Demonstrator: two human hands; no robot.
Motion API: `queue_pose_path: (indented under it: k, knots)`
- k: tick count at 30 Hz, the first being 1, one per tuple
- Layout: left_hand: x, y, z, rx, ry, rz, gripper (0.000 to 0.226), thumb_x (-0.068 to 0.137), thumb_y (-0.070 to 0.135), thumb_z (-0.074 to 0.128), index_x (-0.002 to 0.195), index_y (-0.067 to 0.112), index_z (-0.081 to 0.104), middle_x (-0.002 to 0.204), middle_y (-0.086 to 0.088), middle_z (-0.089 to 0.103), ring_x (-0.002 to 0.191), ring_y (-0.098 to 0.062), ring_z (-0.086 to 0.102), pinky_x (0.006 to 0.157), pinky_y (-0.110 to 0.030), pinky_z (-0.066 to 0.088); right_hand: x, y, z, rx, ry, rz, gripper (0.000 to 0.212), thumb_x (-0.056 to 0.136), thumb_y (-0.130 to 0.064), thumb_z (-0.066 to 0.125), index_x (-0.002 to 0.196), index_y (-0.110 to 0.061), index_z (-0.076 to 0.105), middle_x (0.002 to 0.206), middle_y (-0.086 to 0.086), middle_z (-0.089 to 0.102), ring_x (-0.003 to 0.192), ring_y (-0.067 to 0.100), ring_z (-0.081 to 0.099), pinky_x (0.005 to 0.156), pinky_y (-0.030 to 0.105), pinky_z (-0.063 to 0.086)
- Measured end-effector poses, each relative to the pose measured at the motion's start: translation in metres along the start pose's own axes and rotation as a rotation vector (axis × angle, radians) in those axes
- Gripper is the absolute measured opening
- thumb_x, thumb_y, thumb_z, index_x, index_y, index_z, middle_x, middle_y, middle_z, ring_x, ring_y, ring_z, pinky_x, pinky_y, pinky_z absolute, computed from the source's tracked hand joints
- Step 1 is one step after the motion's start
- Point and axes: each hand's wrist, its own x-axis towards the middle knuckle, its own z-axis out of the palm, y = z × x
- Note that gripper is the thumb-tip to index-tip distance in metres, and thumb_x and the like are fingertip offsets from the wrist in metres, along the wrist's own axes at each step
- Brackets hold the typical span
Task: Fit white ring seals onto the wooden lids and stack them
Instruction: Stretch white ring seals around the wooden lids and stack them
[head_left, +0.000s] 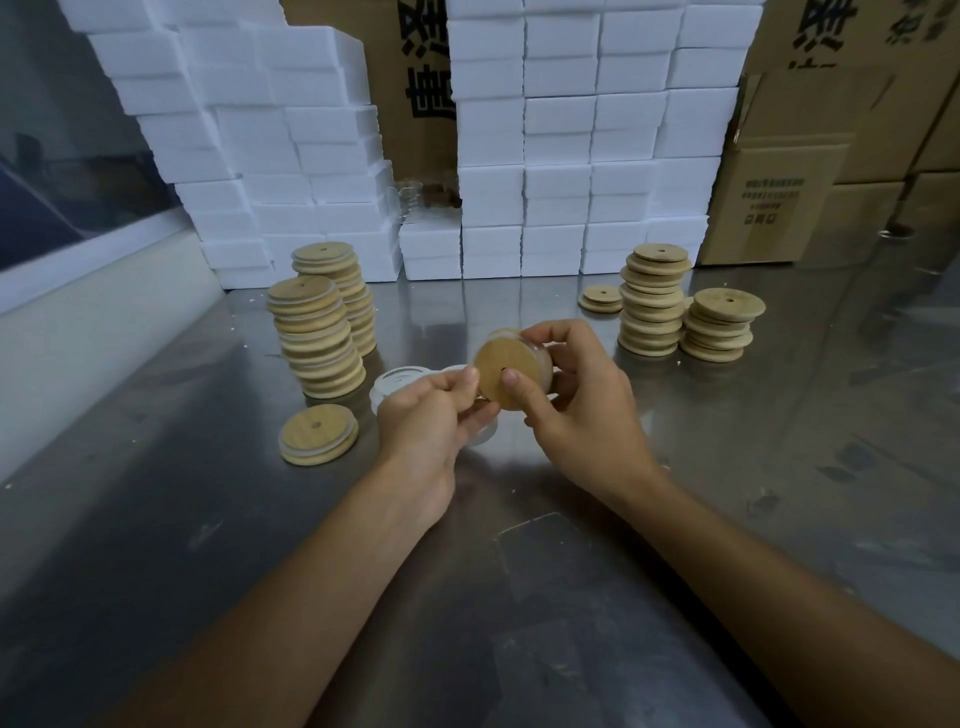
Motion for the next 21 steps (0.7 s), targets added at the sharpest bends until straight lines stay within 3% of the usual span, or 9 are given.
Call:
queue_pose_path:
  k: [2, 5, 8, 11, 13, 15, 17, 21]
  knots:
    - [0.001, 0.0017, -0.0002, -0.098, -0.034, -0.083, 0.014, 0.091, 0.003, 0.062, 0.103, -0.005, 0.064, 0.097, -0.015, 0.072, 0.07, -0.014, 0.074, 0.061, -0.021, 0.057, -0.0001, -0.0003, 0.0008, 0.02, 0.01, -0.005, 0.034, 0.088, -0.022, 0.073, 0.103, -0.04, 0.048, 0.094, -0.009, 0.068, 0.076, 0.013, 0.068, 0.065, 0.039, 0.059]
    - [0.0005, 0.0015, -0.0009, -0.072, -0.07, -0.073, 0.007, 0.093, 0.002, 0.06, 0.097, -0.002, 0.064, 0.087, -0.013, 0.071, 0.068, -0.016, 0.072, 0.06, -0.023, 0.057, -0.0001, 0.0023, 0.0006, -0.001, 0.039, -0.015, 0.034, 0.088, -0.023, 0.072, 0.099, -0.043, 0.048, 0.09, -0.009, 0.068, 0.071, 0.015, 0.068, 0.062, 0.038, 0.058]
    - [-0.0003, -0.0027, -0.0035, 0.266, -0.047, 0.147, 0.011, 0.092, 0.004, 0.064, 0.084, 0.011, 0.065, 0.072, -0.003, 0.067, 0.067, -0.015, 0.067, 0.057, -0.029, 0.057, 0.0003, 0.0056, -0.0014, -0.049, 0.059, -0.044, 0.029, 0.089, -0.02, 0.07, 0.102, -0.036, 0.05, 0.085, -0.008, 0.068, 0.065, 0.014, 0.066, 0.058, 0.027, 0.054]
    - [-0.0003, -0.0056, -0.0056, 0.515, -0.055, 0.457, 0.022, 0.087, 0.001, 0.067, 0.081, 0.021, 0.06, 0.078, 0.001, 0.065, 0.073, -0.013, 0.062, 0.065, -0.035, 0.057, 0.0003, 0.0044, -0.0024, -0.075, 0.042, -0.078, 0.03, 0.088, -0.014, 0.069, 0.104, -0.033, 0.052, 0.086, -0.015, 0.066, 0.071, 0.01, 0.065, 0.06, 0.019, 0.05]
    - [-0.0008, -0.0046, -0.007, 0.635, -0.078, 0.69, 0.027, 0.084, 0.0, 0.068, 0.08, 0.024, 0.057, 0.077, 0.009, 0.061, 0.074, -0.005, 0.059, 0.07, -0.024, 0.052, -0.0001, 0.0033, -0.0034, -0.105, 0.015, -0.101, 0.03, 0.088, -0.012, 0.068, 0.103, -0.033, 0.052, 0.088, -0.018, 0.065, 0.076, 0.008, 0.065, 0.063, 0.022, 0.052]
    - [-0.0015, -0.0034, -0.0079, 0.698, -0.116, 0.842, 0.025, 0.084, 0.0, 0.068, 0.082, 0.022, 0.057, 0.078, 0.013, 0.059, 0.074, -0.002, 0.057, 0.063, -0.014, 0.046, -0.0007, 0.0033, -0.0048, -0.158, -0.016, -0.122, 0.03, 0.088, -0.011, 0.067, 0.103, -0.033, 0.052, 0.09, -0.016, 0.065, 0.078, 0.01, 0.064, 0.067, 0.035, 0.055]
    - [-0.002, -0.0024, -0.0081, 0.731, -0.142, 0.912, 0.022, 0.083, -0.001, 0.068, 0.085, 0.018, 0.058, 0.081, 0.011, 0.058, 0.076, -0.002, 0.057, 0.059, -0.012, 0.043, -0.0013, 0.0035, -0.0056, -0.197, -0.042, -0.13, 0.03, 0.088, -0.01, 0.066, 0.102, -0.032, 0.051, 0.09, -0.012, 0.066, 0.08, 0.014, 0.064, 0.068, 0.044, 0.054]
    - [-0.0026, -0.0011, -0.0087, 0.812, -0.179, 1.001, 0.025, 0.082, -0.004, 0.067, 0.085, 0.018, 0.056, 0.082, 0.009, 0.054, 0.079, 0.0, 0.054, 0.061, -0.008, 0.042, -0.0016, 0.0028, -0.0069, -0.254, -0.061, -0.186, 0.026, 0.088, -0.006, 0.066, 0.1, -0.026, 0.053, 0.088, -0.015, 0.063, 0.081, 0.008, 0.063, 0.065, 0.043, 0.054]
